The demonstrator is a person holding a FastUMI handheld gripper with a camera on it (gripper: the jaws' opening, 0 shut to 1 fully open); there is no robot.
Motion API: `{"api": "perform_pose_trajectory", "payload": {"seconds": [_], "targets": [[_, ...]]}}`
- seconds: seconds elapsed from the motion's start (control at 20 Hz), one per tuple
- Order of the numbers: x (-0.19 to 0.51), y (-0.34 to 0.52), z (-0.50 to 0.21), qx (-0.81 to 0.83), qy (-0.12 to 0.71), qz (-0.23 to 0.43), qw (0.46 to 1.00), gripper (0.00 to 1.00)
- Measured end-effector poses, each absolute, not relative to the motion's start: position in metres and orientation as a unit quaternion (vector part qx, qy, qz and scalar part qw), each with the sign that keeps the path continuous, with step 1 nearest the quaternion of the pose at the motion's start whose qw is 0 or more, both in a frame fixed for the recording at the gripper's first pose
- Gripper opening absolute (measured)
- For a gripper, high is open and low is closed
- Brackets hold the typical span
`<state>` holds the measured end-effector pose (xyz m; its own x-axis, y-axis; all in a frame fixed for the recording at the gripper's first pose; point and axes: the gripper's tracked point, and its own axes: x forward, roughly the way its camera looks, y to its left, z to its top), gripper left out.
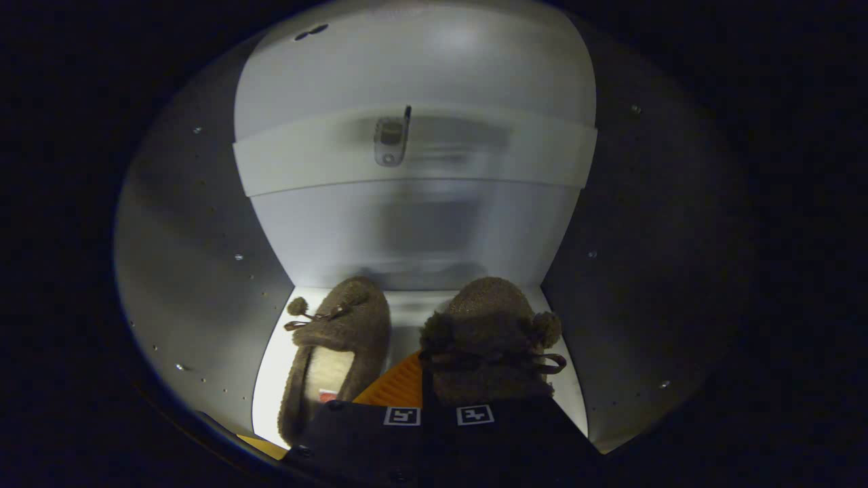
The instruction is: Open the shoe cabinet door, grab the shoes and put them into the shoe cabinet, then close the shoe cabinet door.
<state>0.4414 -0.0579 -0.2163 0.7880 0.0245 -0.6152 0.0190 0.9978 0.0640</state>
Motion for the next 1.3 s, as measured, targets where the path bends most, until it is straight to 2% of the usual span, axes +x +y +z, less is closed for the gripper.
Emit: {"api": "perform_pose_trajectory", "payload": {"seconds": [0.2,0.3,0.6,0.7,0.75,0.95,1.3], "targets": [[0.453,-0.061,-0.244,0.034,0.349,0.002,0.936,0.04],[0.460,-0.064,-0.238,0.028,0.330,0.000,0.943,0.05],[0.454,-0.064,-0.242,0.024,0.344,0.000,0.939,0.07],[0.446,-0.064,-0.243,0.017,0.349,-0.003,0.937,0.16],[0.444,-0.063,-0.241,0.020,0.349,-0.004,0.937,0.18],[0.423,-0.065,-0.227,0.031,0.334,-0.023,0.942,0.55],[0.363,-0.071,-0.170,0.044,0.264,-0.048,0.962,0.92]]}}
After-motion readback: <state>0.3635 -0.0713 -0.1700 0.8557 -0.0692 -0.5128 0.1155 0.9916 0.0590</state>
